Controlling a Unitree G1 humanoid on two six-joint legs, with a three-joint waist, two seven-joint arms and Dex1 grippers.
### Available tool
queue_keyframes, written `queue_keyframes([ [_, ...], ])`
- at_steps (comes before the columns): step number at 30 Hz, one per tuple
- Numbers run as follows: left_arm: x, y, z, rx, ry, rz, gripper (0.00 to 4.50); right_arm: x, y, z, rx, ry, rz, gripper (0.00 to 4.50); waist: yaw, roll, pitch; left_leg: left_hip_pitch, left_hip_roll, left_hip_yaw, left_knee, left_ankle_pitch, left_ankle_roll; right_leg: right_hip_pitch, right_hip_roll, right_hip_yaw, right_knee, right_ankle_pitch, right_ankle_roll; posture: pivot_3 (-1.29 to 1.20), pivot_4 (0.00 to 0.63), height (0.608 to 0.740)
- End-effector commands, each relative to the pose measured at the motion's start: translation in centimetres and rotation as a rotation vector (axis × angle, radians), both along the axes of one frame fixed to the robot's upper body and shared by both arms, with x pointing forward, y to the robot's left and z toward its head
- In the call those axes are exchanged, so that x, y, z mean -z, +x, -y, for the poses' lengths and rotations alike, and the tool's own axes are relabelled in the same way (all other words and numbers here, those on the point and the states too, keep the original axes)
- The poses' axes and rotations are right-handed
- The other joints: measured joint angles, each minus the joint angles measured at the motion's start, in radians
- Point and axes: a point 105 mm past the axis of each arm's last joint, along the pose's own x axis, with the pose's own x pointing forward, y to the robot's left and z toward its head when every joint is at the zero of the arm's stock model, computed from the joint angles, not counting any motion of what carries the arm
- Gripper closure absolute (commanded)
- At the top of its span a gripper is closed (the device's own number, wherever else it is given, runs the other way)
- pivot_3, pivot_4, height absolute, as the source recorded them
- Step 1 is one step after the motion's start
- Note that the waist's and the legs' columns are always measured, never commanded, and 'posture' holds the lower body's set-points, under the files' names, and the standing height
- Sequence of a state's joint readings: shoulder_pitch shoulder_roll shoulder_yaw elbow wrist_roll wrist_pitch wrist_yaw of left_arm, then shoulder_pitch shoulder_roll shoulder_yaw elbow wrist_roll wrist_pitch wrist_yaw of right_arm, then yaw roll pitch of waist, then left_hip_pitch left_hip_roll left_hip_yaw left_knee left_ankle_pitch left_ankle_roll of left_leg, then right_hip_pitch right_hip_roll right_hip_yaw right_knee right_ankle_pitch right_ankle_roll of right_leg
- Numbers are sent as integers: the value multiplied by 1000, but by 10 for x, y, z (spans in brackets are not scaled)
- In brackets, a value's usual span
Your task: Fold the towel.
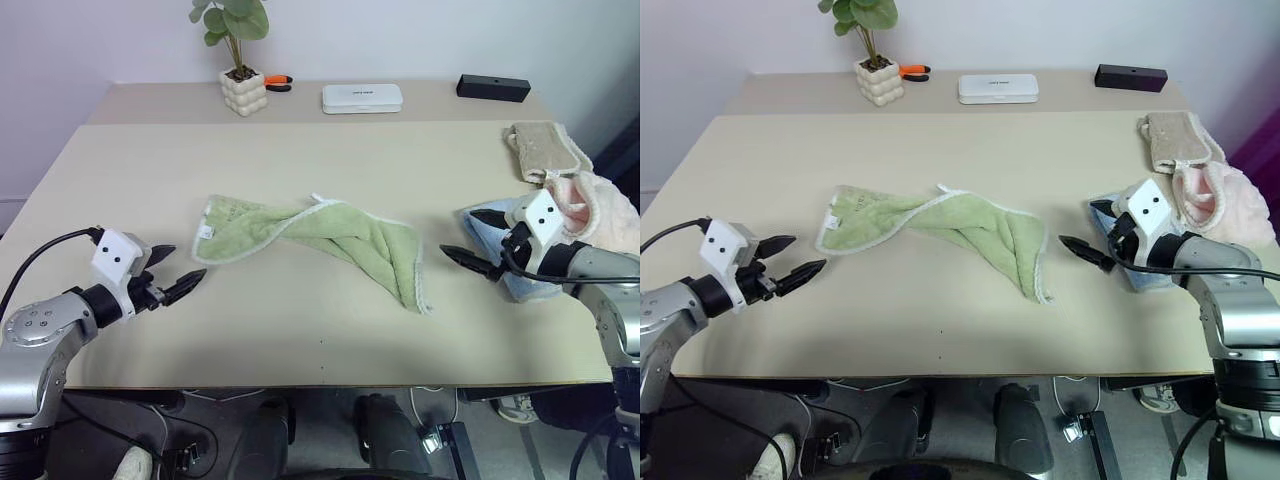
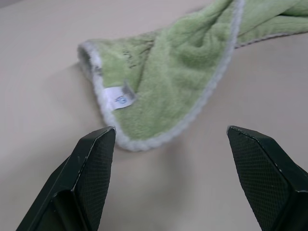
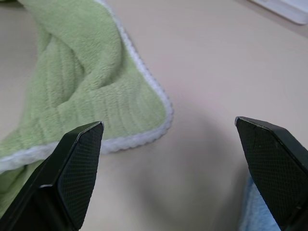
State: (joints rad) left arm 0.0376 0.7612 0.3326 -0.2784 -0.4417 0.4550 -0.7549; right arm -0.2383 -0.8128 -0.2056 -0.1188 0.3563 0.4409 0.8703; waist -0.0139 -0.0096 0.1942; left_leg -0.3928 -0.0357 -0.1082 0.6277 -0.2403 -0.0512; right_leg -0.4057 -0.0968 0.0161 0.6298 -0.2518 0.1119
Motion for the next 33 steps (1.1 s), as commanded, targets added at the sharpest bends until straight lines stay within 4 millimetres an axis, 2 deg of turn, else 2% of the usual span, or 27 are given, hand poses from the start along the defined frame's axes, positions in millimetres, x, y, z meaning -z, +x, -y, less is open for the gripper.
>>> queue_keyframes([
  [1, -13, 1, 5, 16, 7, 46, 730, -13, -1, -8, -23, -1, 49, 0, 0, 0, 0, 0, 0, 0, 0, 0, 0, 0, 0, 0, 0, 0, 0, 0, 150, 738],
  [5, -12, -2, 14, 38, 5, 46, 730, -7, 0, -13, -31, 7, 40, 0, 1, 0, 0, 0, 0, 0, 0, 0, 0, 0, 0, 0, 0, 0, 0, 0, 150, 738],
  [9, -3, -10, 33, 131, 40, 7, 730, -6, 2, -18, -37, 20, 35, 0, 1, 0, 0, 0, 0, 0, 0, 0, 0, 0, 0, 0, 0, 0, 0, 0, 150, 738],
  [12, 8, -13, 44, 190, 151, -16, 35, -2, 5, -28, -65, 30, 30, 0, -1, 0, 0, 0, 0, 0, 0, 0, 0, 0, 0, 0, 0, 0, 0, 0, 150, 738],
  [18, 20, 13, 26, 109, 298, 28, 35, -1, 4, -41, -79, 50, 42, 0, 2, 0, 0, 0, 0, 0, 0, 0, 0, 0, 0, 0, 0, 0, 0, 0, 150, 738],
  [23, 27, 34, 8, 77, 336, 36, 35, 1, 0, -48, -71, 62, 47, 0, 2, 0, 0, 0, 0, 0, 0, 0, 0, 0, 0, 0, 0, 2, 3, 0, 150, 738],
  [27, 41, 55, 6, 112, 362, 2, 35, -5, -2, -49, -51, 78, 70, 0, 4, 0, 0, 0, -1, -1, 0, 0, 0, 0, 0, -1, 0, 2, 3, 0, 150, 738],
  [30, 44, 62, 5, 125, 345, -3, 35, -8, -3, -51, -38, 85, 82, 0, 2, 0, 0, 0, -1, 0, 1, 0, 0, 1, 0, 0, 1, 2, 3, 0, 150, 738],
  [33, 49, 68, 8, 146, 339, 3, 815, -7, -8, -52, -30, 86, 80, 0, 4, 1, -1, 1, -1, 0, 0, 0, 0, 1, 0, 0, 1, 2, 4, 0, 150, 738],
])
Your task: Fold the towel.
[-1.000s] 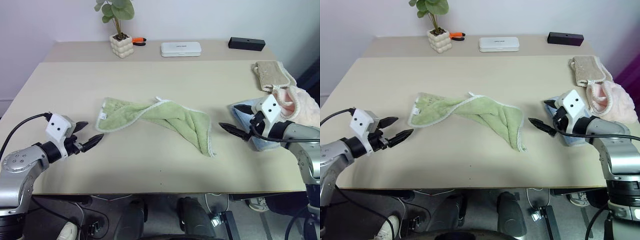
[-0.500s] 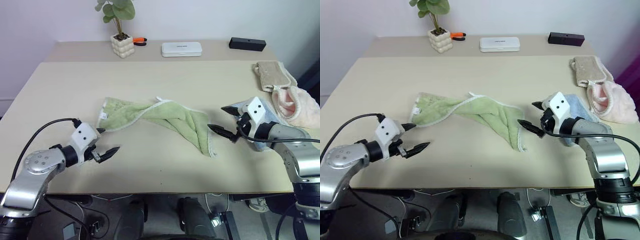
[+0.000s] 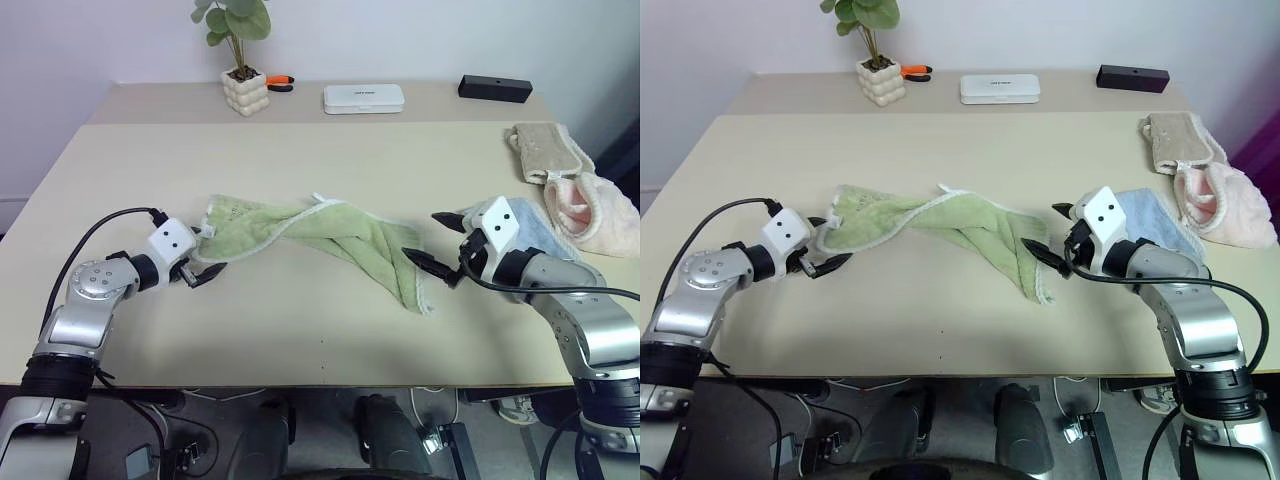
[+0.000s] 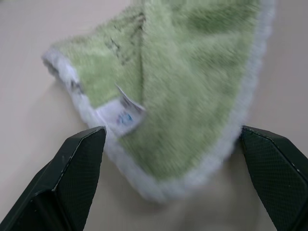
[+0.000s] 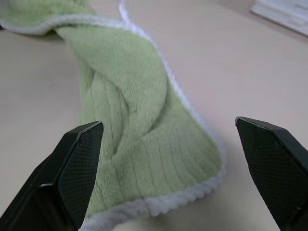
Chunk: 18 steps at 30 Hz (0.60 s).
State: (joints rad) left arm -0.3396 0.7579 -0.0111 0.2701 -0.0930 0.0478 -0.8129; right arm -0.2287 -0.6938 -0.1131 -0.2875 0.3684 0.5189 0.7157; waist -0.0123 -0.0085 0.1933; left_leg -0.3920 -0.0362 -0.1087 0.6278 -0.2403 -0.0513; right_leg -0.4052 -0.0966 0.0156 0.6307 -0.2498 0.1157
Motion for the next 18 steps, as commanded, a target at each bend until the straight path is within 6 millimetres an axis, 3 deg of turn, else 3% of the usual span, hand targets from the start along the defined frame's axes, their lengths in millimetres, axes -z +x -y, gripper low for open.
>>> queue_keyframes([
  [1, 16, 3, 0, 9, 14, -34, 1322, -13, -7, -3, 4, 15, 51, 0, 3, 0, 0, 0, 0, 0, 0, 0, 0, 0, 0, 0, 0, 0, 0, 0, 150, 738],
  [7, 13, 4, 5, 27, -15, 2, 4401, -14, -6, -3, 28, 3, 52, 0, -2, 0, 0, 0, 0, 0, 1, 0, 0, 0, 0, 0, 1, 0, 0, 0, 150, 738],
  [9, 12, 3, 4, 22, -13, 18, 4484, -14, -2, -1, 44, -17, 53, 0, -3, 0, 0, 0, 0, 0, 0, 0, 0, 0, 0, 0, 1, 0, 1, 0, 150, 738],
  [13, 1, -6, -3, -32, -25, 90, 4484, -13, 27, 17, 169, 9, -1, 0, -11, 0, 0, 0, 0, 1, 0, 0, 0, 0, 0, 1, 1, 0, 1, 0, 150, 738],
  [18, 6, -19, -7, -63, -23, 80, 4484, 3, 52, 26, 252, 121, -170, 0, -5, 0, 0, 0, 1, 0, -1, 0, 0, -1, 0, 0, 1, 0, 1, 0, 150, 738],
])
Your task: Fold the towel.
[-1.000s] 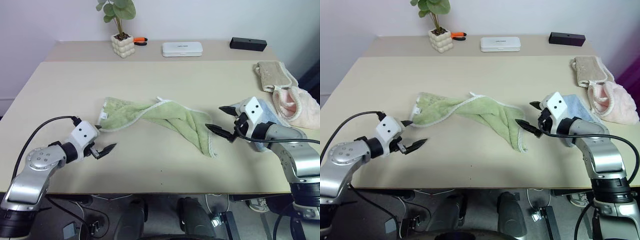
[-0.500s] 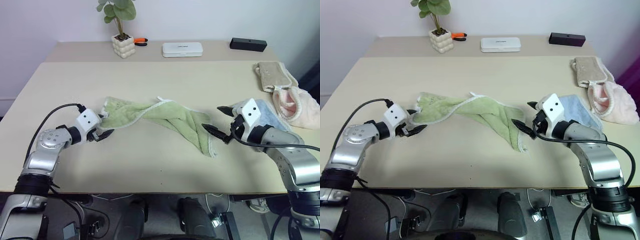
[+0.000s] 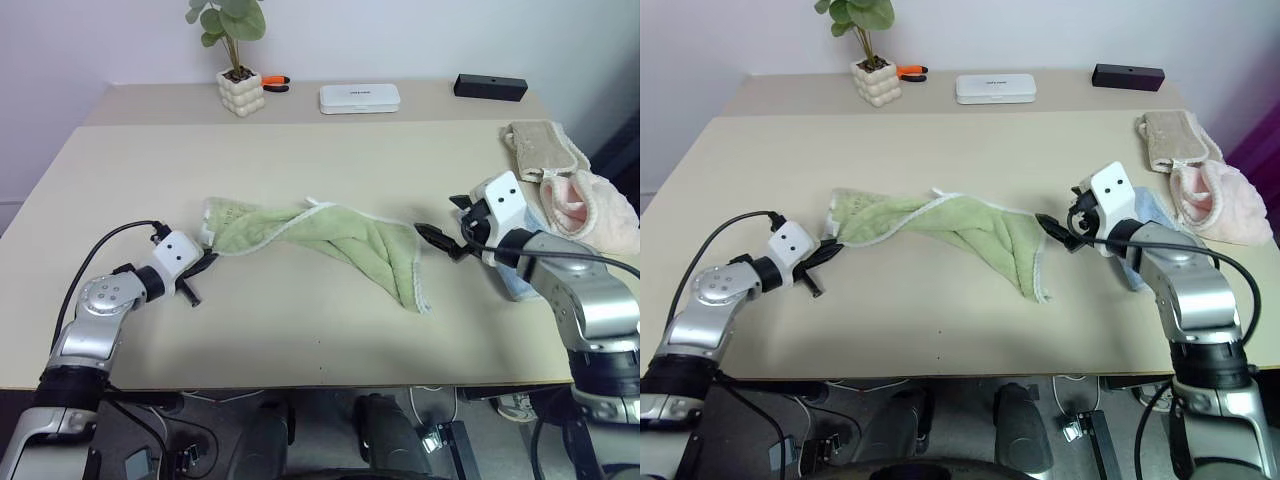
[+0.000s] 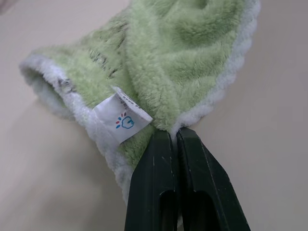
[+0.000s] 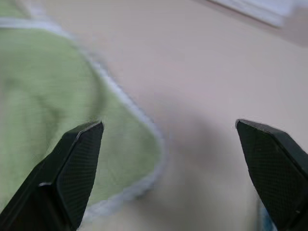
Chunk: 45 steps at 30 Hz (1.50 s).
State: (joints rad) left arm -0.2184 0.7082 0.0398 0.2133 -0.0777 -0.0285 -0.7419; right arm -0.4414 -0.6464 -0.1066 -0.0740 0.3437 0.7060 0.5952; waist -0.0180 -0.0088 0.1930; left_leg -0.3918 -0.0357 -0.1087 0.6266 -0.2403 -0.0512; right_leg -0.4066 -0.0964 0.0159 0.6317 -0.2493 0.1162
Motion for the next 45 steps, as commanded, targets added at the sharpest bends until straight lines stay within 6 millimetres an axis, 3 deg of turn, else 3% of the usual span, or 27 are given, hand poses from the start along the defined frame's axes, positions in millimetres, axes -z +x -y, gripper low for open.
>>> queue_keyframes([
  [1, -7, -6, -8, -36, 2, 20, 4484, 7, 11, 2, 27, 75, -73, 0, 1, 0, 0, 0, 0, 0, 0, 0, 0, 0, 0, 0, 0, 0, 0, 0, 150, 738],
  [6, -7, -10, -6, -48, -15, 18, 4484, 32, 29, -7, 1, 55, -157, 0, -3, 0, 0, 0, 0, 1, 0, 0, 0, 0, 0, 0, 0, 0, 0, 0, 150, 738],
  [14, -9, -7, -3, -53, -27, 21, 4484, 44, 51, -34, -98, -16, -166, 0, -6, 0, 0, 0, 0, 1, 0, 0, 0, -1, 0, 0, 0, 0, 0, 0, 150, 738],
  [17, -10, -7, -2, -58, -40, 25, 4500, 47, 58, -34, -85, -35, -161, 808, -8, 0, 0, 0, 0, 1, 0, 0, 0, -1, 0, 0, 0, 1, 1, 0, 150, 738],
  [24, -7, -13, -5, -69, -41, 21, 4500, 45, 55, -33, -107, -43, -161, 4245, -8, 0, 0, 0, 0, 1, 0, 0, 0, 0, 0, 0, 1, 1, 1, 0, 150, 738],
  [29, -8, -12, -5, -75, -61, 25, 4500, 32, 50, -24, -112, -96, -102, 4383, -2, 0, 0, 0, 0, 1, 0, 0, 0, -1, 0, 0, 1, 1, 1, 0, 150, 738],
  [33, -23, -4, -3, -92, -155, 56, 4500, 12, 50, -17, -105, -151, -7, 4383, -1, 0, 0, 0, -1, 1, 1, 0, 0, -1, 0, 0, 0, 1, 1, 0, 150, 738],
  [35, -47, 7, -1, -89, -222, 112, 4500, -18, 58, -9, -66, -198, 115, 4383, 0, 0, 0, 0, -1, 0, 1, 0, 0, -1, 0, 0, 1, 1, 1, 0, 150, 738],
  [37, -80, 28, -1, -99, -252, 218, 4500, -56, 66, -3, -43, -299, 271, 4383, 0, 0, 1, -1, -1, 0, 1, 0, -1, -1, 0, 0, 1, 1, 1, 0, 150, 738],
  [39, -105, 45, -4, -130, -260, 308, 4500, -81, 71, -1, -31, -341, 361, 4383, 0, 1, 3, -3, -1, 0, 2, 1, -2, -3, 0, 0, 2, 2, 2, 0, 150, 738],
  [42, -180, 79, -22, -265, -325, 529, 4500, -152, 75, 2, 31, -342, 574, 4383, -1, -2, 4, -3, -2, 0, 2, 2, -2, -3, 0, 0, 1, 2, 3, 0, 150, 738],
  [45, -228, 86, -33, -313, -420, 644, 4500, -193, 70, -1, 45, -347, 701, 4383, -13, -2, 3, -7, -2, 0, 2, 2, -3, -7, 0, 0, 1, 3, 4, 0, 150, 738],
])
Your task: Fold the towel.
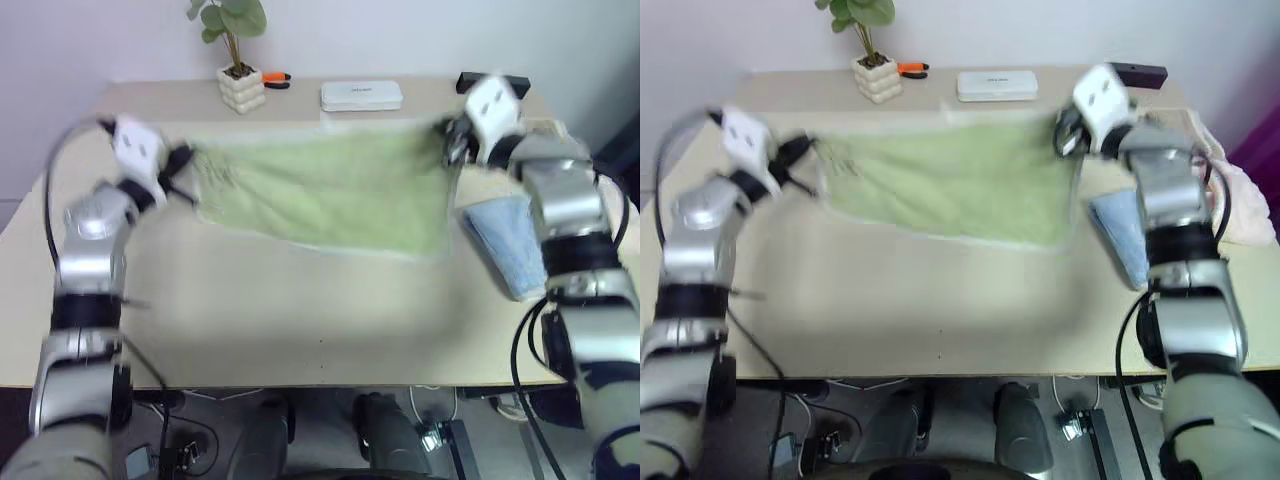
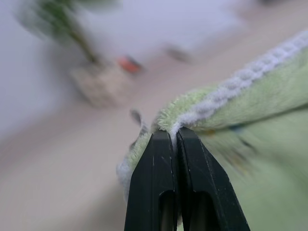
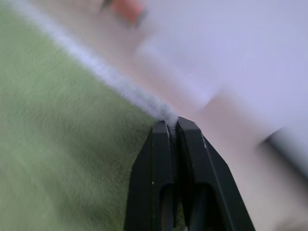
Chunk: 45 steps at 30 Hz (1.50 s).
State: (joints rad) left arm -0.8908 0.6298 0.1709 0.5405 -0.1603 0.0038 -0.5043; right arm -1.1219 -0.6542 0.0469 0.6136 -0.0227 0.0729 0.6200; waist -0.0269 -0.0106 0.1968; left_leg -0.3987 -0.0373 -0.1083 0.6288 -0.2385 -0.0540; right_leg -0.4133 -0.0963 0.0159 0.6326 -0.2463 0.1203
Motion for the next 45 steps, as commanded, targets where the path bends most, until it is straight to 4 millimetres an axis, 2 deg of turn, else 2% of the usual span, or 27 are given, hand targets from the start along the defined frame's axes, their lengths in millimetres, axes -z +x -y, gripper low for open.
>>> queue_keyframes([
  [1, -48, -4, -29, -90, -107, 146, 4500, -49, -12, 9, 5, 20, 167, 4383, -8, 0, 0, 0, 0, 0, -1, 0, 0, 0, 0, 0, -1, 0, 0, 0, 150, 738],
  [3, -63, -9, -35, -72, -131, 182, 4500, -66, -23, 2, -51, 27, 213, 4383, -18, 0, 0, -5, 0, 0, -1, 1, -2, -5, -1, 0, -1, 0, 1, 0, 150, 738],
  [6, -51, -21, -40, -8, -68, 136, 4500, -60, -41, -13, -183, 16, 187, 4383, -28, 0, 0, -12, 0, 3, -2, 1, -3, -14, -2, 0, 1, 0, 1, 0, 150, 738],
  [8, -25, -32, -41, 57, -27, 46, 4500, -42, -55, -22, -270, -4, 128, 4383, -36, 0, 0, -12, 0, 3, -3, 1, -3, -14, -2, 0, 1, 0, 1, 0, 150, 738],
  [10, 10, -48, -42, 114, 23, -73, 4500, -16, -67, -27, -333, -11, 28, 4383, -44, 0, 0, -12, 0, 2, -4, 1, -2, -15, -2, 0, 1, 0, 1, 0, 150, 738],
  [13, 67, -80, -44, 193, 71, -319, 4500, 39, -89, -26, -402, -46, -183, 4383, -41, 1, 0, -12, 0, 2, -2, -1, 2, -14, -1, 1, 2, 0, 1, 0, 150, 738],
  [16, 102, -112, -45, 231, 126, -501, 4500, 79, -112, -20, -444, -54, -374, 4383, -33, 1, 0, -12, 1, 2, 1, -1, 2, -14, -2, 2, 4, 0, 0, 0, 150, 738],
  [18, 120, -134, -46, 250, 154, -611, 4500, 103, -133, -15, -473, -73, -504, 4383, -18, 1, 0, -11, 1, 2, 2, -1, 2, -13, -1, 2, 5, 1, -1, 0, 150, 738],
  [20, 131, -153, -46, 275, 168, -697, 4500, 118, -151, -10, -499, -82, -606, 4383, -9, 1, 0, -9, 1, 2, 2, -1, 2, -11, -1, 2, 5, 1, -1, 0, 150, 738],
  [24, 134, -178, -40, 328, 142, -795, 4500, 124, -174, -8, -552, -67, -705, 4383, 0, 1, 0, -8, 2, 3, 4, -1, 2, -9, -1, 2, 3, 1, -2, 0, 150, 738],
  [26, 135, -183, -37, 348, 151, -819, 4500, 126, -176, -7, -551, -73, -711, 4383, 6, 0, 0, -8, 2, 3, 3, -1, 2, -9, -1, 2, 2, 1, -2, 0, 150, 738],
  [31, 134, -167, -41, 302, 189, -787, 4500, 126, -148, -1, -442, -71, -617, 4383, 10, 0, 0, -8, 2, 5, 4, -1, 2, -9, -1, 2, 2, 1, -2, 0, 150, 738],
  [34, 133, -133, -50, 230, 176, -722, 4500, 131, -118, 5, -344, -73, -546, 4383, 13, 0, -1, -8, 2, 5, 4, -1, 2, -9, -1, 2, 2, 1, -2, 0, 150, 738],
  [38, 134, -99, -50, 222, 140, -690, 4500, 138, -89, 6, -278, -55, -505, 4383, 10, 0, -1, -8, 1, 5, 4, 0, 1, -9, -1, 2, 2, 2, -1, 0, 150, 738],
  [42, 144, -78, -44, 241, 145, -708, 4500, 144, -70, 3, -255, -38, -490, 4383, 5, 0, -1, -8, 1, 5, 3, 0, 1, -11, -1, 2, 2, 3, 0, 0, 150, 738],
  [45, 151, -68, -38, 260, 150, -719, 4500, 152, -63, 0, -255, -44, -495, 4383, 6, 0, -1, -9, 1, 5, 3, 0, 1, -12, -1, 2, 3, 3, 0, 0, 150, 738],
])
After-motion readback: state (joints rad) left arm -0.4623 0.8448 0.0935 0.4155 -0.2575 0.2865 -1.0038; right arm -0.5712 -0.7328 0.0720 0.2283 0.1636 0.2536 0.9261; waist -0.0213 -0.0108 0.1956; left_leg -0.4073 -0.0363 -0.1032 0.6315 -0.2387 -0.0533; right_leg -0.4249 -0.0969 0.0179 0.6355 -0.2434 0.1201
